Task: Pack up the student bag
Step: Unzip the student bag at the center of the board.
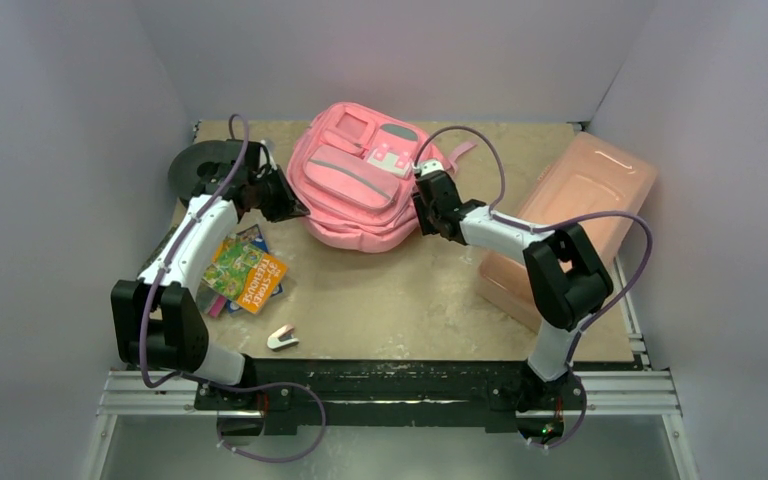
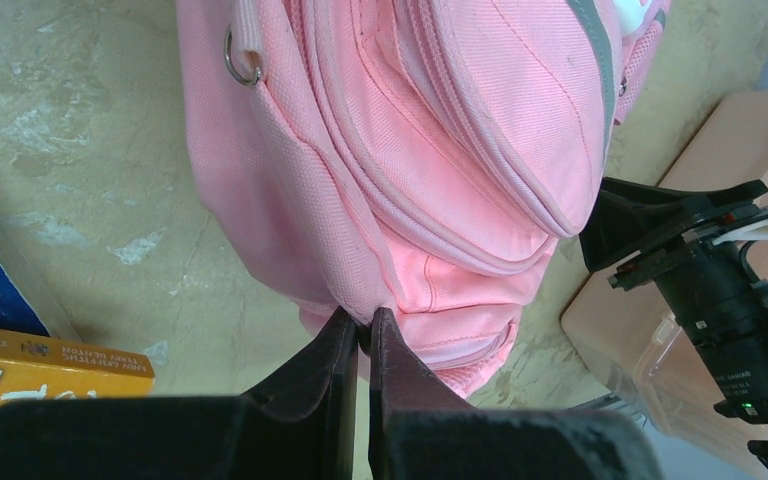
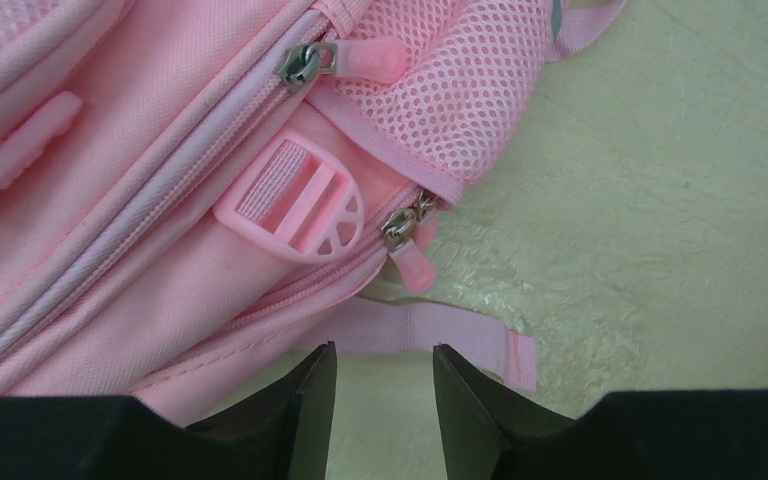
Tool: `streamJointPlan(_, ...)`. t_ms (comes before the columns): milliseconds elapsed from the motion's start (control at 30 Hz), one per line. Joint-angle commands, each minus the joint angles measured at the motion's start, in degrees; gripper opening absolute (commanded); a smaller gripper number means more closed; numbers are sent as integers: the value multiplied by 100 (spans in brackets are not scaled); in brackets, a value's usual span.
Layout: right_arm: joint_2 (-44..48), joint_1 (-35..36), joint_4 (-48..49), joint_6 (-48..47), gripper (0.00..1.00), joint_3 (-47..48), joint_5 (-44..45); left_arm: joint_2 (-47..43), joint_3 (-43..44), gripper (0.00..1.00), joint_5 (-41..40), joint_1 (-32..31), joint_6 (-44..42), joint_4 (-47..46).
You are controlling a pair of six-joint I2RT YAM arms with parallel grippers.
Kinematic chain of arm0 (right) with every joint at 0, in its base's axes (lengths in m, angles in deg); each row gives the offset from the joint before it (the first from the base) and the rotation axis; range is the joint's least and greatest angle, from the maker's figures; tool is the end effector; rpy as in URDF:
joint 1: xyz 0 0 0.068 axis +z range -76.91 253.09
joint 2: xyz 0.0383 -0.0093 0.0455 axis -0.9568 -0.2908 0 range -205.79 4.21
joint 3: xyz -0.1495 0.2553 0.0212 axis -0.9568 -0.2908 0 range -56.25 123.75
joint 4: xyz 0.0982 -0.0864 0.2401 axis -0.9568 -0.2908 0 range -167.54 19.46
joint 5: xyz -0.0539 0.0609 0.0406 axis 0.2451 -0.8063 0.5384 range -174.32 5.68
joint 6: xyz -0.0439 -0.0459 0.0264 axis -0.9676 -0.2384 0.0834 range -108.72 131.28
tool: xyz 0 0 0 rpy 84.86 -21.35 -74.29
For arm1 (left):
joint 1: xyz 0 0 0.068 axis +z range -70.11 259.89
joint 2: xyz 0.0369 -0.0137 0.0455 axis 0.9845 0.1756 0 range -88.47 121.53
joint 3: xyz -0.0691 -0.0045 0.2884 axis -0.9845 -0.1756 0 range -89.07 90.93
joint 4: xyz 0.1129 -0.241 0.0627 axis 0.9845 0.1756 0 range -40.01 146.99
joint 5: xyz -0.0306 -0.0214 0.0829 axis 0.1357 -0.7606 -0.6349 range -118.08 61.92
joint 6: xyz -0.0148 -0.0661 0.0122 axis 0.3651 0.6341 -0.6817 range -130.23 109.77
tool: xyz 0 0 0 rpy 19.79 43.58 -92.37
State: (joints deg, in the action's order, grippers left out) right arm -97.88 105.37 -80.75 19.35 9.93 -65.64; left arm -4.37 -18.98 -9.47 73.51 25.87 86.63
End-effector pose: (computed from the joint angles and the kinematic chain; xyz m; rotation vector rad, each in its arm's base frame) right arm 0.3580 0.2051 0.2017 -0.3357 2.2983 -0.0357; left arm 0.3312 -0.0548 0.2983 -0.5043 2.4776 -0.7125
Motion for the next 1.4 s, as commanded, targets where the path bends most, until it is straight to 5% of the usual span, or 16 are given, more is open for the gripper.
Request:
streamJointPlan(0,-80,-11,618,-341,43,213,446,-271,365,0,108,57,-167,-259)
streamJointPlan(300,-280,-52,1589,-711,39,11,354,-186,339,0,481,117,-66,-371)
streamJointPlan(867,-734,-232,889,-1406,37,444,-46,-274,366,0,717,178,-80,-454)
streamJointPlan(1367,-542,-233,1263,-2198,37,287,-1076,-266,323,0,1064,179,-23,-641)
